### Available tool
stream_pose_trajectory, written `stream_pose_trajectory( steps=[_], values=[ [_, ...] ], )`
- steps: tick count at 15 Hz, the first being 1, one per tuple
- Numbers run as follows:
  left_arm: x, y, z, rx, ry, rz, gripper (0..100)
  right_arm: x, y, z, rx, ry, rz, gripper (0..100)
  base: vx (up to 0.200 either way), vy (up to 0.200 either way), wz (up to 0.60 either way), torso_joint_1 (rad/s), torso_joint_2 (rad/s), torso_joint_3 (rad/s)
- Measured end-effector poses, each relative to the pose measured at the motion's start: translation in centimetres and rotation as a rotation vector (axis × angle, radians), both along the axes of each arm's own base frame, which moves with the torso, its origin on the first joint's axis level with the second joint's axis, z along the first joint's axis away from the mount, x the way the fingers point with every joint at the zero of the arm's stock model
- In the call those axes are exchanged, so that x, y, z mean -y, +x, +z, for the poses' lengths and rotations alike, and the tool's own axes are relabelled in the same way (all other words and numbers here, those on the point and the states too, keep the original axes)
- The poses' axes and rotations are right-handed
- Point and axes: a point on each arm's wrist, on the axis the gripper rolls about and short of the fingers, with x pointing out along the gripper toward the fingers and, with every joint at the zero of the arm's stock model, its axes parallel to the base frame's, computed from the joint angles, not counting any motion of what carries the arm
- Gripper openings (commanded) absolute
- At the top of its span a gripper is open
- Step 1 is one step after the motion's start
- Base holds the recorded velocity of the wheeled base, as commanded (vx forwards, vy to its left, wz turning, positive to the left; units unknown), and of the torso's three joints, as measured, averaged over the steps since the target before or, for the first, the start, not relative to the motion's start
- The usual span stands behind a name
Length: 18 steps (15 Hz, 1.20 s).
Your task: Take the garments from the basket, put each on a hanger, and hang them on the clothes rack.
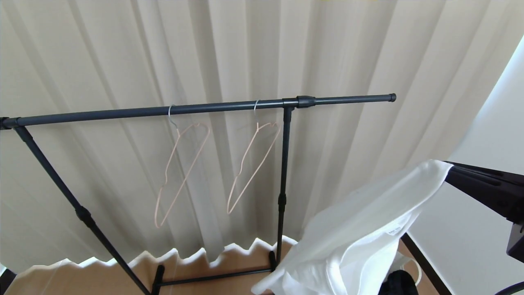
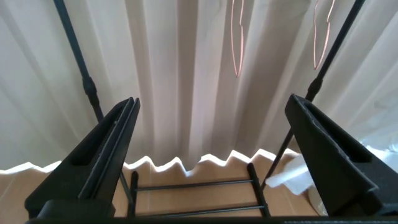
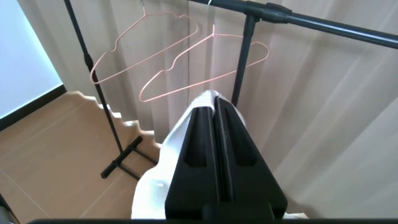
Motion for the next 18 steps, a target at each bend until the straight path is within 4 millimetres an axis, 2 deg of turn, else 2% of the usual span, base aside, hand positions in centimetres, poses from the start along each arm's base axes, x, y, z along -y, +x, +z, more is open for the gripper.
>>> stream_pose_trajectory(
  steps=[2,8,9,12,18],
  values=[
    [0.00,0.00,0.00,0.000,0.000,0.001,100,-0.01,0.01,-0.01,-0.001,0.000,0.000,0,-0.200,0.200,0.00,0.002,0.00,0.000],
    [0.00,0.00,0.00,0.000,-0.001,0.000,100,-0.02,0.02,-0.10,-0.003,-0.002,0.000,0,0.000,0.200,0.00,-0.007,0.00,0.004],
    [0.00,0.00,0.00,0.000,0.000,0.000,100,-0.02,0.04,-0.19,-0.008,-0.005,0.000,0,0.000,0.000,0.00,0.000,0.00,0.000],
    [0.00,0.00,-0.01,-0.001,0.000,-0.001,100,-0.07,0.09,-0.20,-0.007,-0.006,0.001,0,0.000,0.000,0.60,0.002,0.00,0.002],
    [0.00,0.00,0.01,0.001,0.001,0.000,100,-0.03,0.07,-0.32,-0.010,-0.008,-0.001,0,0.000,0.000,0.00,0.000,0.00,0.000]
  ],
)
